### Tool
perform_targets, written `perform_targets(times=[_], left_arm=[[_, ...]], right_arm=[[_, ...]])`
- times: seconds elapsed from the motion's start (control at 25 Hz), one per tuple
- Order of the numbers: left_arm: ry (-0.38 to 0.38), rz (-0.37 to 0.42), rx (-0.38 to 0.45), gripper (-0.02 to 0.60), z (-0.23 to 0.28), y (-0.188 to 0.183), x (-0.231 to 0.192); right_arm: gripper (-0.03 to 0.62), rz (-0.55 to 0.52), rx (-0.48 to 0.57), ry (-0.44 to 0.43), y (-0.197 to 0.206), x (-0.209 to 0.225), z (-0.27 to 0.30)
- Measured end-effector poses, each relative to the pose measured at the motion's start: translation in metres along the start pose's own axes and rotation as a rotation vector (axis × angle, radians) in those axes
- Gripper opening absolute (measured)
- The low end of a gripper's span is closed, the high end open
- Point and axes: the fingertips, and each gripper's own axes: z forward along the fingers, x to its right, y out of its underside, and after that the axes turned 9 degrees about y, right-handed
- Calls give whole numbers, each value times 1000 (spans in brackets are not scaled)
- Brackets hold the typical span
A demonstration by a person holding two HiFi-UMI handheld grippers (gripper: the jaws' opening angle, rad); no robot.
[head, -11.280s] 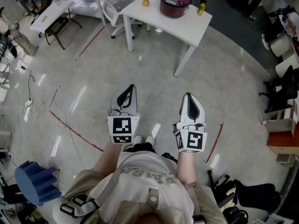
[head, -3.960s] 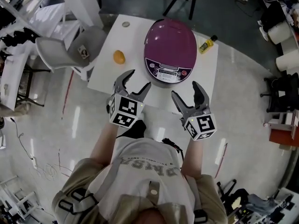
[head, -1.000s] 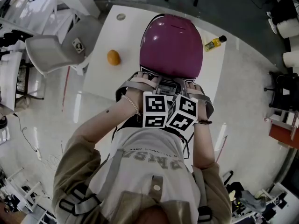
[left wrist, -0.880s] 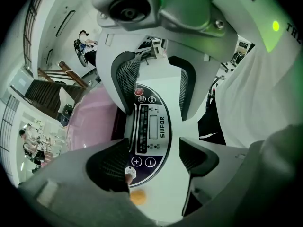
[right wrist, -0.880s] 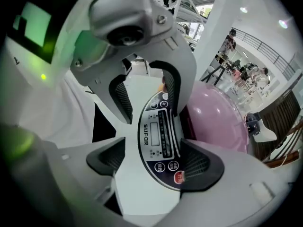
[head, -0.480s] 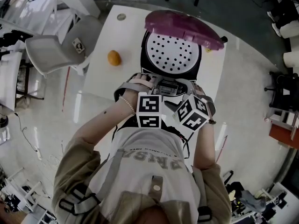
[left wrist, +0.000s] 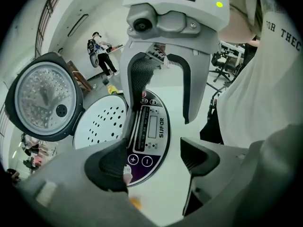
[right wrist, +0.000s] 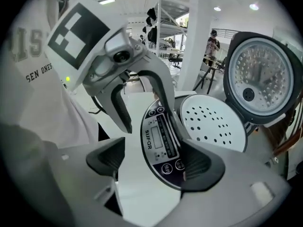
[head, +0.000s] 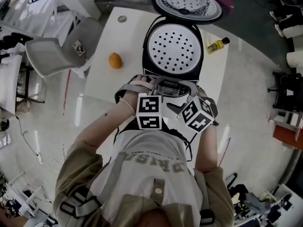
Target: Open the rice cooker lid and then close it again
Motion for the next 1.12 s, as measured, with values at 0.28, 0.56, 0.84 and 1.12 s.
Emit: perform_targets(times=[0.28, 0.56, 0.84, 1.12], left_arm=[[15, -40, 62, 362, -2, -1, 0], [50, -137, 181, 362, -7, -6, -1], [-32, -233, 293, 362, -36, -1, -16], [-292, -326, 485, 362, -103, -2, -53]], right_arm=[[364, 47, 49, -1, -3, 1, -1], [365, 122, 149, 31, -8, 9, -9], [365, 295, 397, 202, -16, 43, -55], [365, 512, 675, 414, -9, 84, -124]])
